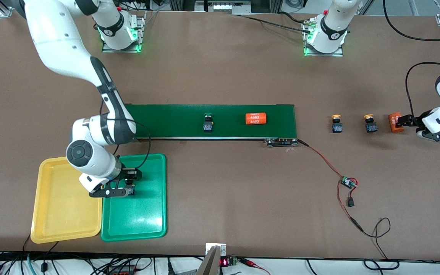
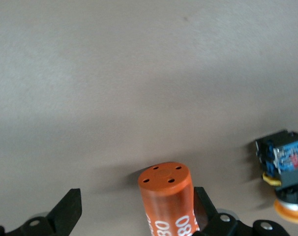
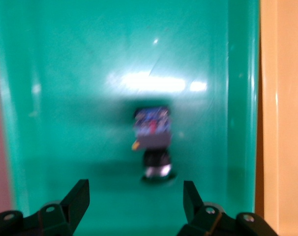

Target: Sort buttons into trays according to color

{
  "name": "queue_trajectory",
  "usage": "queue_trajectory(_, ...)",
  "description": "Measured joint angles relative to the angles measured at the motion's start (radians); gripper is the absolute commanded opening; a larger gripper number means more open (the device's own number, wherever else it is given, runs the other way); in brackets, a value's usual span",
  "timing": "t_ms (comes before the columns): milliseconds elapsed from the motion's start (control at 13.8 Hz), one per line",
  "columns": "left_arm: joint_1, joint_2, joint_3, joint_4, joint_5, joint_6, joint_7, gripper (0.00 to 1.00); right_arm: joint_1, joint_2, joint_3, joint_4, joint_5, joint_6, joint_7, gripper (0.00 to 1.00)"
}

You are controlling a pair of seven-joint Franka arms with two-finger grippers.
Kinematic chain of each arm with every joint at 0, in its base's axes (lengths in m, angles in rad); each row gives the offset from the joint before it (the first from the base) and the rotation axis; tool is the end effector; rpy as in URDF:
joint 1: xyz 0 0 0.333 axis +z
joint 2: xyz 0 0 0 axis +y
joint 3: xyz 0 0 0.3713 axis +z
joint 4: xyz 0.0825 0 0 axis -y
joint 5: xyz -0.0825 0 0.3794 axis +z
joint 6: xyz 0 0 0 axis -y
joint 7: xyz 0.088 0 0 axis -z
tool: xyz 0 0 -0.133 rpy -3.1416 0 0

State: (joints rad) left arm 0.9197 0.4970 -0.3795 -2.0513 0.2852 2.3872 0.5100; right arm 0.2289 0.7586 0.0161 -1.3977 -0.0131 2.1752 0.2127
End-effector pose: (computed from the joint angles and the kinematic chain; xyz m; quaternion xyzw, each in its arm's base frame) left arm 0.5075 0.3204 0.2253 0.9954 -0.0790 -0.0480 0.0264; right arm 0.7455 0.1828 0.2736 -0.9998 -0.0176 -0.0092 0.0022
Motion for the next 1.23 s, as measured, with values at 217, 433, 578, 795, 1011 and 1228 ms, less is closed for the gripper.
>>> queue_trajectory(217, -0.003, 0.009, -0.002, -0.002, 0.0, -0.004, -0.12, 1.0, 0.006, -0.123, 0.057, -0.088, 0.009, -0.049, 0.113, 1.0)
queue_trajectory(433, -0.004, 0.025, -0.002, -0.021, 0.0, -0.033, -0.177, 0.92, 0.018, -0.241, 0.092, -0.233, 0.01, -0.046, 0.218, 1.0)
queue_trajectory(578, -0.005, 0.029, -0.003, -0.032, 0.0, -0.071, -0.192, 0.4, 0.04, -0.322, 0.113, -0.326, 0.011, -0.045, 0.27, 1.0)
queue_trajectory(795, -0.007, 0.027, -0.005, -0.031, 0.0, -0.098, -0.194, 0.04, 0.097, -0.409, 0.125, -0.44, 0.012, 0.001, 0.352, 1.0)
queue_trajectory(1011, -0.025, 0.008, -0.015, -0.016, 0.0, -0.099, -0.193, 0.0, 0.187, -0.431, 0.128, -0.555, 0.012, 0.159, 0.475, 1.0)
queue_trajectory(1228, -0.044, -0.049, -0.062, -0.003, 0.0, -0.102, -0.175, 0.0, 0.258, -0.425, 0.128, -0.642, 0.012, 0.28, 0.526, 1.0)
